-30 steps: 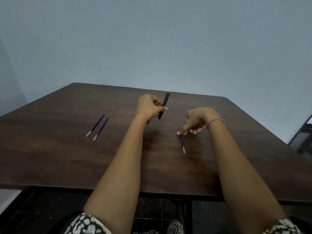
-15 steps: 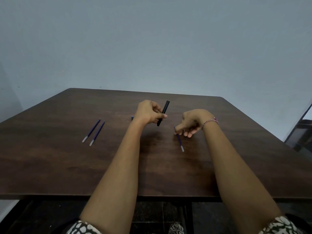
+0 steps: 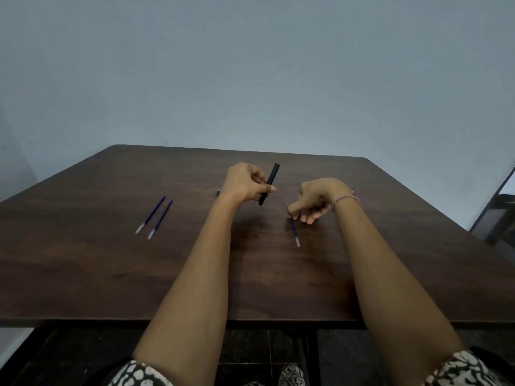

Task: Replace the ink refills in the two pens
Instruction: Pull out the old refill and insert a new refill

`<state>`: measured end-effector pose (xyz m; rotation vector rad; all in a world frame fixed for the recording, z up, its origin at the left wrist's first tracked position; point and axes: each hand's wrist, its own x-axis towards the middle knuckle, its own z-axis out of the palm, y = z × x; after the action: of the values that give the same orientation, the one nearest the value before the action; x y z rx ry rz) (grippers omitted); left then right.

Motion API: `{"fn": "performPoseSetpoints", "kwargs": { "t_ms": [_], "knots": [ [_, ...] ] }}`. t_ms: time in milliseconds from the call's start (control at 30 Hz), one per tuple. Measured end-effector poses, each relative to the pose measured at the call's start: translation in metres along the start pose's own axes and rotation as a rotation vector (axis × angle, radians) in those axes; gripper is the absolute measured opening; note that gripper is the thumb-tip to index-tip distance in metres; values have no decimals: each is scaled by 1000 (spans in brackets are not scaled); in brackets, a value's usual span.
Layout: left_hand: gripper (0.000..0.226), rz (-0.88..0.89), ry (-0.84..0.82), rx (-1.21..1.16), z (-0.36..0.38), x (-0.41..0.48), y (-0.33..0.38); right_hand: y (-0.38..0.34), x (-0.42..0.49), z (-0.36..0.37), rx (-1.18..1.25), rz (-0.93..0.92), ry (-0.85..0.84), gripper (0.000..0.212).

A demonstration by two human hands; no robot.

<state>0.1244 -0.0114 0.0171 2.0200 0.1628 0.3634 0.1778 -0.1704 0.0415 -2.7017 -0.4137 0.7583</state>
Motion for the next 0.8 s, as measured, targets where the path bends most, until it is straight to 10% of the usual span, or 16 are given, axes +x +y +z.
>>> {"fn": "performPoseSetpoints", "kwargs": {
  "t_ms": [800],
  "knots": [
    [23, 2, 14, -8, -1, 0, 1, -8, 3, 7, 152, -63, 194, 28]
  ]
}}
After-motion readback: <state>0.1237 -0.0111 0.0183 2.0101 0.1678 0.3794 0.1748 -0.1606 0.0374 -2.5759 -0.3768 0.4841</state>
